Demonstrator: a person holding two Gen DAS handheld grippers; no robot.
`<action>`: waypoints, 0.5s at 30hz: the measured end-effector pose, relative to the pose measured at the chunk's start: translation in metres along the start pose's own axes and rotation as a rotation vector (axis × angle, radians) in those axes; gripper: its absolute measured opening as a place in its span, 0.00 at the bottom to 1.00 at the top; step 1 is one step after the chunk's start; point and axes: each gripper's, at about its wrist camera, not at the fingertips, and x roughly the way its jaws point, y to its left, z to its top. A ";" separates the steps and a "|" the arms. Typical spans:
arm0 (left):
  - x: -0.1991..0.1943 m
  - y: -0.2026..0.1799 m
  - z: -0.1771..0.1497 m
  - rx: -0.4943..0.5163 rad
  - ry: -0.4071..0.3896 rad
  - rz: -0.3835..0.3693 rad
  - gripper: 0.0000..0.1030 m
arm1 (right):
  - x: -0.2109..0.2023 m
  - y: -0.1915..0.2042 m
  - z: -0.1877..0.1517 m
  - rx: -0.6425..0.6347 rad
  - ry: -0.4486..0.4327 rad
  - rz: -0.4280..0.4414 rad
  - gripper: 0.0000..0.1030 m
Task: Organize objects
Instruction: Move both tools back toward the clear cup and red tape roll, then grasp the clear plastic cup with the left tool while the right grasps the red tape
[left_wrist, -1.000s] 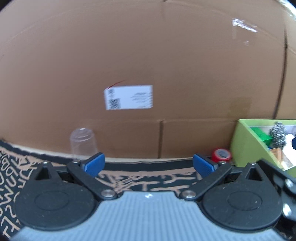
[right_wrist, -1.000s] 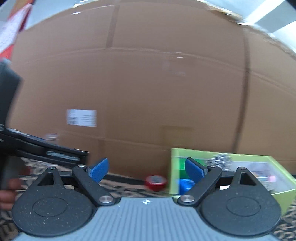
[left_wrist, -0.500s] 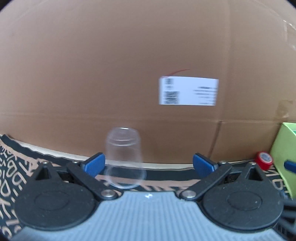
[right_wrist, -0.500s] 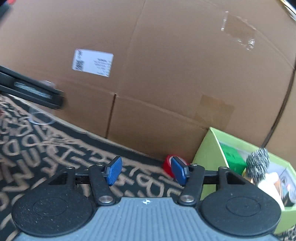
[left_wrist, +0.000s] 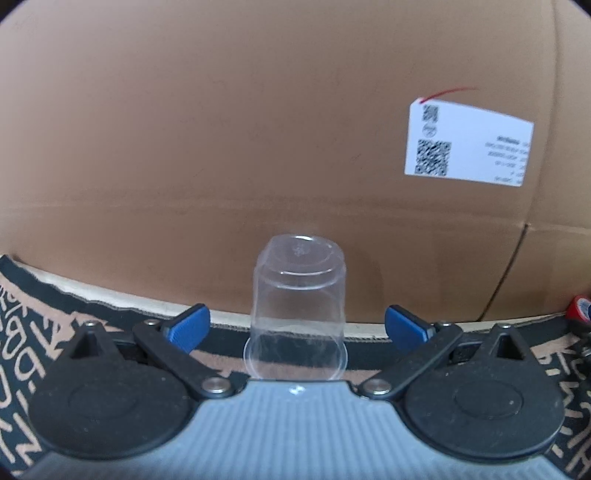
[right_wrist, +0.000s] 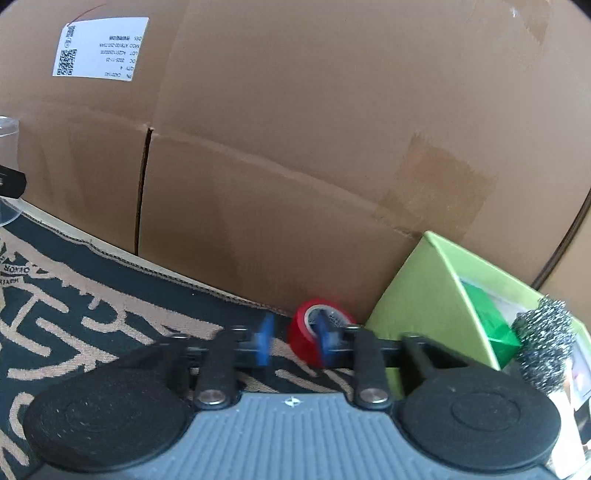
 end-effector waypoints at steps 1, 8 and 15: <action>0.005 0.002 0.001 -0.004 0.008 -0.006 0.89 | -0.004 -0.001 -0.001 0.012 -0.008 0.046 0.09; 0.017 0.016 -0.003 -0.044 0.063 -0.056 0.52 | -0.038 0.014 -0.007 0.040 -0.039 0.394 0.06; 0.000 -0.002 -0.010 0.056 0.065 -0.202 0.53 | -0.043 0.005 -0.002 0.112 -0.024 0.572 0.06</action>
